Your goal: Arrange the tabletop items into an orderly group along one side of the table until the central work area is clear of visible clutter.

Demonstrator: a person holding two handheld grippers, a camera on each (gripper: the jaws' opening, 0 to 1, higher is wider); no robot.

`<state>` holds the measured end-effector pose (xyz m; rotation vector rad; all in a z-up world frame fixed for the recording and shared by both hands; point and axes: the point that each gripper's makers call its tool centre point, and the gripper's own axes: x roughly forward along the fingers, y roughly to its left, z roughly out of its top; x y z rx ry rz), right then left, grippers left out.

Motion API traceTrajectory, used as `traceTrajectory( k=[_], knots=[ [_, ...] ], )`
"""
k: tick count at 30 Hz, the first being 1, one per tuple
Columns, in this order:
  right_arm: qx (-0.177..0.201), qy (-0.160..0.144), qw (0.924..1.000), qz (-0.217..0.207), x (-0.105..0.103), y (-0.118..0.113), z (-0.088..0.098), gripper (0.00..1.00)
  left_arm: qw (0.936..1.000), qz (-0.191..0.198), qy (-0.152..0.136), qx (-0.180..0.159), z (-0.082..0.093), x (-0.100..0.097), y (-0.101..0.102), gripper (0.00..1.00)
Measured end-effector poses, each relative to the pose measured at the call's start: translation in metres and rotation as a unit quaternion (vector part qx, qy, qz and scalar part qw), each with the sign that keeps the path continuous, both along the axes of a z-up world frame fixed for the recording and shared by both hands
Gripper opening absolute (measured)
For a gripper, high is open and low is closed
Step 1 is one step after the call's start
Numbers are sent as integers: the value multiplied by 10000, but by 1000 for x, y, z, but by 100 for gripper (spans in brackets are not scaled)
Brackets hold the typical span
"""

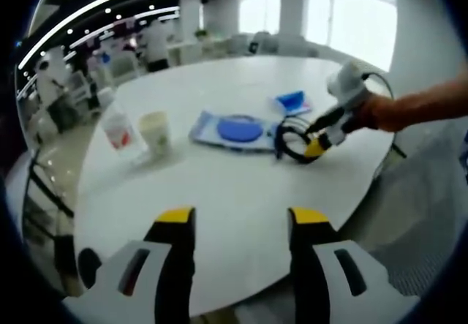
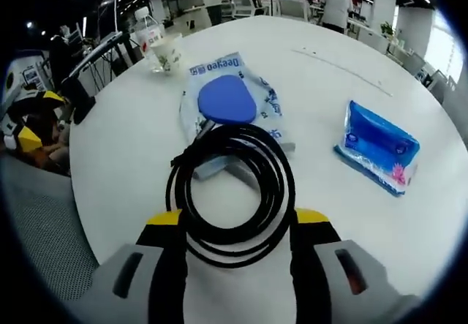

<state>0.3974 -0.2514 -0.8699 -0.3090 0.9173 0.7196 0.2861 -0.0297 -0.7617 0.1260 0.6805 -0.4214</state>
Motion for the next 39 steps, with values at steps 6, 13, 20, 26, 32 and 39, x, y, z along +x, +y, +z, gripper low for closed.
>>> traceTrajectory(
  k=[6,13,20,26,32,39],
  knots=[
    [29,25,10000,12,2,5,-2,56,10000,13,23,-5,-1,-1,0,47],
    [200,0,9998,-12,-1,10,-2,48,10000,29,44,-4,-2,-1,1,46],
    [360,24,9992,-195,-4,7,-1,33,10000,22,69,-8,-3,-1,1,45],
    [891,-57,9936,-697,2,1,14,4,10000,8,78,3,-3,-2,0,45],
    [465,-90,9984,-298,-3,-10,15,1,10000,-29,68,24,-3,-2,-2,45],
    [584,-130,9973,-415,-6,-13,21,1,10000,-2,61,9,-2,-2,-2,44]
  ],
)
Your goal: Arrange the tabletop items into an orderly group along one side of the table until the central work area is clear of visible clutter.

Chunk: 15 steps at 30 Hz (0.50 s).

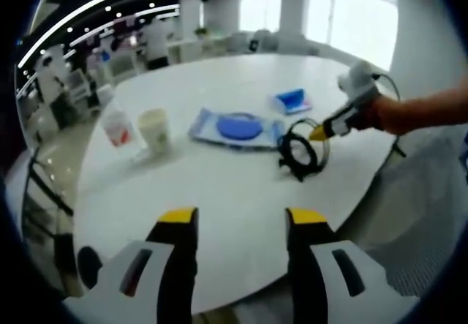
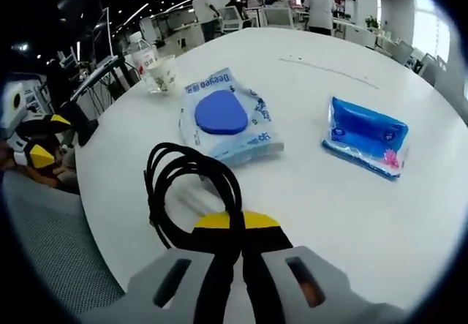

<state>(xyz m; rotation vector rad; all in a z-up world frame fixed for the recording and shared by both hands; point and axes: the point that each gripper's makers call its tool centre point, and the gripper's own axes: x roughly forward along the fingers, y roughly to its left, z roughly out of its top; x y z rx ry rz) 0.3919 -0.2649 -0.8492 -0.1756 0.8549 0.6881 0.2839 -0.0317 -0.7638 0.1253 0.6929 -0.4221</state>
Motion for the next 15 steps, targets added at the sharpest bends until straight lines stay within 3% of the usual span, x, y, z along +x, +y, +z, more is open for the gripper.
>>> traceTrajectory(
  k=[15],
  knots=[
    [224,-484,9982,-289,16,-23,42,1,10000,-5,4,-24,0,1,-1,44]
  ],
)
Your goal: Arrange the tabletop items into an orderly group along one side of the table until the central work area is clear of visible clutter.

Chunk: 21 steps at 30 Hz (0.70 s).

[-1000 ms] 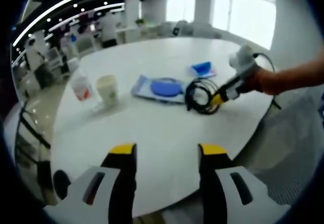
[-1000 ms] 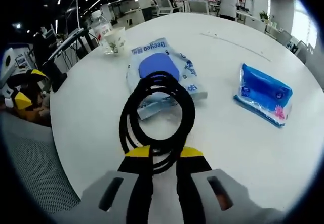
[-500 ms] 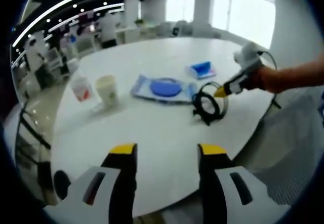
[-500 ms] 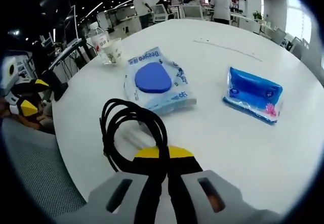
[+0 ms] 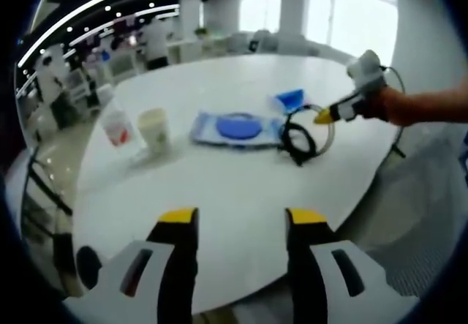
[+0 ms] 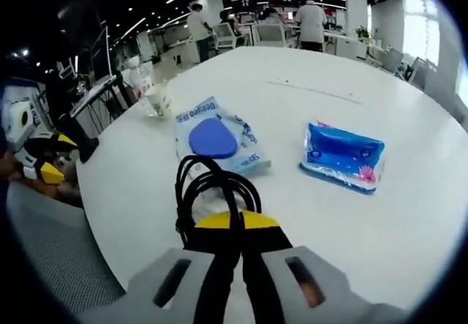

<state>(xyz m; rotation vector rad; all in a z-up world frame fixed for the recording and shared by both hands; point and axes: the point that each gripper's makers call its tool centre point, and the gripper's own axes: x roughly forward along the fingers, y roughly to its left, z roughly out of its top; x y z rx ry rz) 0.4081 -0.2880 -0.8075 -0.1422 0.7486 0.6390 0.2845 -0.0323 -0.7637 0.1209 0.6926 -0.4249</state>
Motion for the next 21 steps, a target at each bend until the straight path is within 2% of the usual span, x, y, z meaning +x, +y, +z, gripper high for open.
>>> traceTrajectory(
  k=[5,14,21],
  knots=[
    [181,-161,9994,-240,1,-13,13,1,10000,21,-9,-20,0,1,1,44],
    [348,-290,9968,-664,-4,-37,27,1,10000,18,-3,-24,0,0,1,44],
    [418,-326,9941,-950,-2,-56,29,1,10000,-6,17,-3,-1,-1,0,44]
  ],
)
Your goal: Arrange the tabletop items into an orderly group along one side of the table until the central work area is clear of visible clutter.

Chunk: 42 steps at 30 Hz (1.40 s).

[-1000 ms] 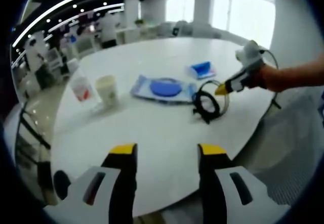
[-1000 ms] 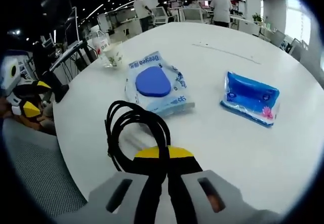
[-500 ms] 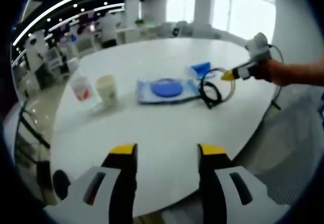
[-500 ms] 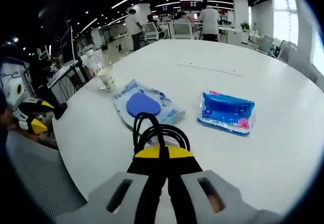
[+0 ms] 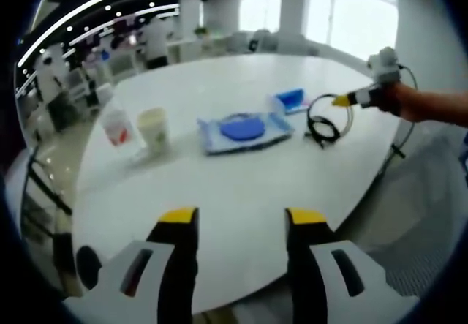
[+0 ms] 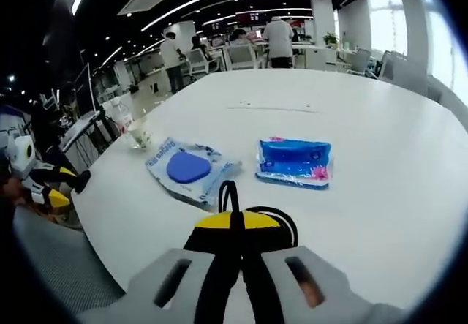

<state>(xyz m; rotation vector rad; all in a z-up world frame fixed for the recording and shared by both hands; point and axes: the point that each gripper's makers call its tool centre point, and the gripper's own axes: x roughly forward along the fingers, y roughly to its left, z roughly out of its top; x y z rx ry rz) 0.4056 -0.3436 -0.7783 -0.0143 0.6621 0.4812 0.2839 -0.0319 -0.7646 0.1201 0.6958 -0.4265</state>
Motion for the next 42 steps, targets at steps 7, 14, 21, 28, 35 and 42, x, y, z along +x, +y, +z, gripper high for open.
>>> traceTrajectory(
  k=[7,14,21,28,35,42],
  knots=[
    [-185,162,9991,-357,1,-18,-14,1,10000,-23,7,25,0,-1,0,43],
    [-481,234,9975,-459,3,-30,-25,2,10000,-22,13,26,-1,-1,0,43],
    [-760,251,9960,-402,2,-34,-29,2,10000,-30,23,42,-1,-1,0,43],
    [-941,590,9928,-451,-7,-45,-48,7,10000,-48,36,57,-2,-1,-1,43],
    [-1390,874,9856,-416,-22,-56,-64,31,9999,-71,51,68,-3,-2,-1,43],
    [-1528,898,9834,-389,-27,-59,-69,40,9999,-88,67,70,-4,-2,-1,43]
  ],
)
